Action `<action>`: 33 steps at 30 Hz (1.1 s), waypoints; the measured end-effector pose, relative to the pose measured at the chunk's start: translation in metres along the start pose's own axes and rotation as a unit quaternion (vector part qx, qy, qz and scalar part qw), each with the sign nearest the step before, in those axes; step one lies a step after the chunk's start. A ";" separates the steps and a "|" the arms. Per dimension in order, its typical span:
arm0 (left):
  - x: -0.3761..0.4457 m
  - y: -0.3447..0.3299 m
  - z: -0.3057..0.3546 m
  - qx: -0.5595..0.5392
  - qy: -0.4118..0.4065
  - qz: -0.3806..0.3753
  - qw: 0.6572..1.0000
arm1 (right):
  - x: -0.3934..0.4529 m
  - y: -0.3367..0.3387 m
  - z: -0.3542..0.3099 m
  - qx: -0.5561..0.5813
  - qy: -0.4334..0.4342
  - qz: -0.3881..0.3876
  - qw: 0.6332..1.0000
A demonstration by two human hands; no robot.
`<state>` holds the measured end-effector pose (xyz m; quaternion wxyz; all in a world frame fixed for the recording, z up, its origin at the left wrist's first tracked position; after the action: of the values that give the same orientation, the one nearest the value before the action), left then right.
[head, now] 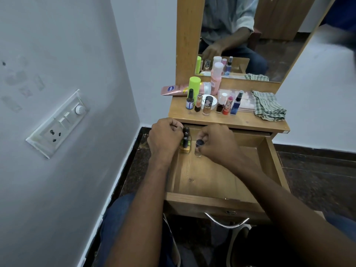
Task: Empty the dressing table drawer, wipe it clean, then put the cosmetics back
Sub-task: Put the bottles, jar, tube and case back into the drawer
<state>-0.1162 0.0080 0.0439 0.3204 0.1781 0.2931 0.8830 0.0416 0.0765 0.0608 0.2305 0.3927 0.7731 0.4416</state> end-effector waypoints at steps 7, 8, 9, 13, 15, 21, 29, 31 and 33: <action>-0.001 -0.012 -0.002 0.021 -0.006 -0.037 0.999 | 0.024 -0.036 0.041 0.053 -0.033 0.048 0.997; -0.001 -0.013 -0.003 0.025 -0.006 -0.042 0.999 | 0.027 -0.036 0.039 0.057 -0.025 0.058 0.996; 0.000 -0.014 -0.003 0.028 -0.007 -0.046 0.999 | 0.031 -0.037 0.038 0.062 -0.018 0.066 0.996; 0.000 -0.016 -0.004 0.028 -0.008 -0.048 0.998 | 0.036 -0.048 0.045 0.106 -0.049 0.088 0.989; 0.000 -0.016 -0.005 0.026 -0.007 -0.045 0.999 | 0.037 -0.055 0.050 0.108 -0.073 0.097 0.987; 0.000 -0.018 -0.005 0.024 -0.010 -0.049 0.998 | 0.040 -0.063 0.049 0.091 -0.100 0.111 0.985; 0.000 -0.017 -0.005 0.024 -0.014 -0.048 0.998 | 0.039 -0.062 0.049 0.071 -0.106 0.096 0.987; 0.000 -0.016 -0.005 0.022 -0.012 -0.045 0.999 | 0.036 -0.058 0.048 0.073 -0.103 0.093 0.988; 0.001 -0.014 -0.004 0.016 -0.012 -0.039 0.999 | 0.031 -0.048 0.047 0.079 -0.081 0.108 0.988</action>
<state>-0.1124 0.0155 0.0320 0.3547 0.1819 0.3099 0.8632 0.0373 0.1110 -0.0043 0.2113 0.5252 0.7375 0.3681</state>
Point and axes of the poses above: each hand's wrist, its own x-axis towards the middle knuckle, its own y-axis out of the back of the hand, z = x × y, the point moved 6 cm from there along x, towards the middle knuckle, and after that the axes turned 1 degree about x, right-handed, at the moved point
